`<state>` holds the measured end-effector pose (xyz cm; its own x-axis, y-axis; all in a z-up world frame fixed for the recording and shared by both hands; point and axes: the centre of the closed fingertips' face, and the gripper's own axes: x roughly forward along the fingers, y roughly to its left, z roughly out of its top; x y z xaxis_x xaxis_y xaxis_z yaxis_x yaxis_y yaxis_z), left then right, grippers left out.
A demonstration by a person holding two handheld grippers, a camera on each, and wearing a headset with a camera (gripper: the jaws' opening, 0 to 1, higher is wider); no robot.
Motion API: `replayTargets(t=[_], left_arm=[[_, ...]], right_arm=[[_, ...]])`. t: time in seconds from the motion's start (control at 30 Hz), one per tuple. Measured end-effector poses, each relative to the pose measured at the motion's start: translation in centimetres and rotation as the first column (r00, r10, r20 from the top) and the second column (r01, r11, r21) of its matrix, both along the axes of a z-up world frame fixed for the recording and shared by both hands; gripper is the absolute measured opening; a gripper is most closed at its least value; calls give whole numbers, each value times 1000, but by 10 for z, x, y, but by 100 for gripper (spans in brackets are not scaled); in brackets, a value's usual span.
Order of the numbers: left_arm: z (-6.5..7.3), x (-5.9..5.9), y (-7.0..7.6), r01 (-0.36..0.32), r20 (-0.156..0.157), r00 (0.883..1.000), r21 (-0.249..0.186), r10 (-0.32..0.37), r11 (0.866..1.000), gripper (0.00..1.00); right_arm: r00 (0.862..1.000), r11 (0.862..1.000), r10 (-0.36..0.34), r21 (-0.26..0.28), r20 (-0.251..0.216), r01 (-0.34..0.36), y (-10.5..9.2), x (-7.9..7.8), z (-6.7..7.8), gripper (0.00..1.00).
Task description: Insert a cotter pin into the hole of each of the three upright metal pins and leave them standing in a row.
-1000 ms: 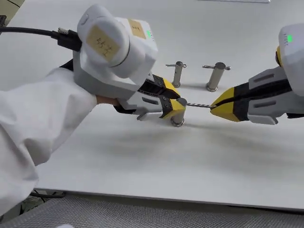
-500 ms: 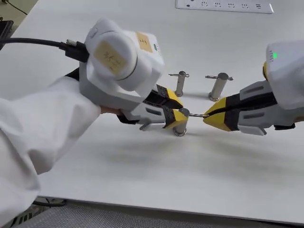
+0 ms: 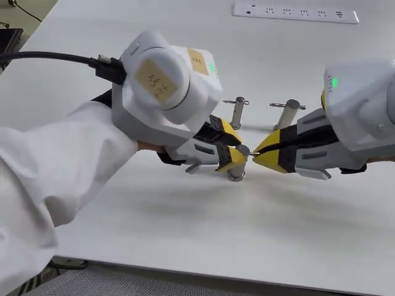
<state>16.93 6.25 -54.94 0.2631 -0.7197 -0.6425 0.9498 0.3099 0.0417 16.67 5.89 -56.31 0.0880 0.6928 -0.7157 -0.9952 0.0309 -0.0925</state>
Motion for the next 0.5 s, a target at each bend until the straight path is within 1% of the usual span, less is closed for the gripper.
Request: replayTargets(t=[0.17,0.5], left_arm=[[0,0,0,6,4,1000,4,-6,1000,10],[0,-1,0,8,2,1000,0,-8,1000,10]], right_arm=[[999,999,39,-21,12,-38,2,-1,-1,0],[996,995,88,-46,6,-88,7,-4,-2,0]])
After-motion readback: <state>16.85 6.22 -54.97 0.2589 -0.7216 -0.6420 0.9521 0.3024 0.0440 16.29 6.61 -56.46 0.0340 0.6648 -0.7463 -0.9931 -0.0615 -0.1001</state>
